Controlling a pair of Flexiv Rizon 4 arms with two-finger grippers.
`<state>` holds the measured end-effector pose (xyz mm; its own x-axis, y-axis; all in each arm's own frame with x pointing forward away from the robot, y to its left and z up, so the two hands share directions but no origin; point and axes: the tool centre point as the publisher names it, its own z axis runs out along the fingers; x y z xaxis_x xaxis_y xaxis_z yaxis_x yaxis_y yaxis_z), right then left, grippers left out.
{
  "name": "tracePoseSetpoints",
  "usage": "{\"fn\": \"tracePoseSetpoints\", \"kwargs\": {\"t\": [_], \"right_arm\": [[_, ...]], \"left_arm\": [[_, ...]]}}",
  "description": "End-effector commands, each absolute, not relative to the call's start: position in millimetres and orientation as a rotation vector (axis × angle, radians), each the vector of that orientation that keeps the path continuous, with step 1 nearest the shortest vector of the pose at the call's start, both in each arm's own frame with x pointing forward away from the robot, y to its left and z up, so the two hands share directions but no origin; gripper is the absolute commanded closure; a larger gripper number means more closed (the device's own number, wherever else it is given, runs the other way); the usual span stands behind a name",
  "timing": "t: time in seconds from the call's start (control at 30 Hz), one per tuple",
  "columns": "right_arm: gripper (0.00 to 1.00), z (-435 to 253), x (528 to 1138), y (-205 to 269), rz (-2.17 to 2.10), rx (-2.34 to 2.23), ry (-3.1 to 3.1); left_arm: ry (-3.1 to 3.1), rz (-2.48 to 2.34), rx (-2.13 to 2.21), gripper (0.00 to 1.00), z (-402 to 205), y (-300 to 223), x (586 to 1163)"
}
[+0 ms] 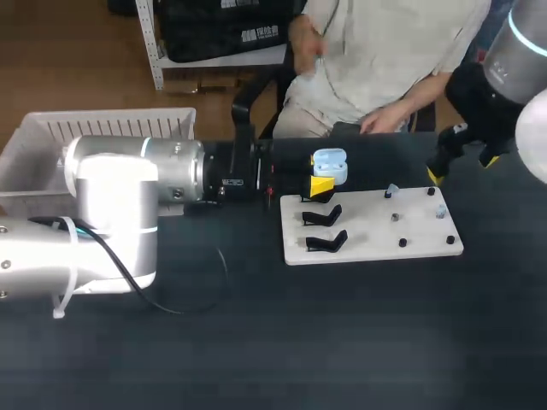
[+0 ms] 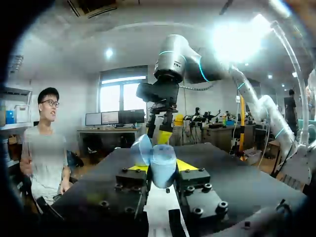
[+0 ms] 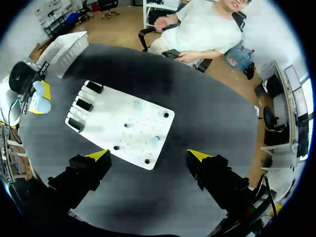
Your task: Pick up each earbud case from the left stands, insert the matching earbuds, close the lid, and place the case in the box.
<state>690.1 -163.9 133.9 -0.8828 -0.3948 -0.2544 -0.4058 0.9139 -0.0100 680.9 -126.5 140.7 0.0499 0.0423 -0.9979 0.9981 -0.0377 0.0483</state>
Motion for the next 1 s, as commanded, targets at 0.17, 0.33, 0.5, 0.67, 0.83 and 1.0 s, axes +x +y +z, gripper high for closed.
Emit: {"fn": "tracePoseSetpoints", "kwargs": {"t": [0.17, 0.33, 0.5, 0.67, 0.83, 1.0], "right_arm": [[0.19, 104, 702, -162, -0.020, -0.607, 2.900], [0.41, 88, 705, -164, -0.030, -0.580, 2.936], [0.33, 75, 704, -166, -0.039, -0.545, 2.993], [0.42, 63, 705, -169, -0.041, -0.490, 3.046], [0.52, 55, 705, -166, -0.086, -0.477, 3.064], [0.53, 49, 704, -165, -0.110, -0.468, 3.067]], "left_arm": [[1.187, -1.179, 1.290, 1.00, 140, -127, 682], [1.187, -1.179, 1.290, 1.00, 140, -127, 682], [1.187, -1.179, 1.290, 1.00, 140, -127, 682], [1.187, -1.179, 1.290, 1.00, 140, -127, 682], [1.187, -1.179, 1.290, 1.00, 140, -127, 682], [1.187, -1.179, 1.290, 1.00, 140, -127, 682]]}}
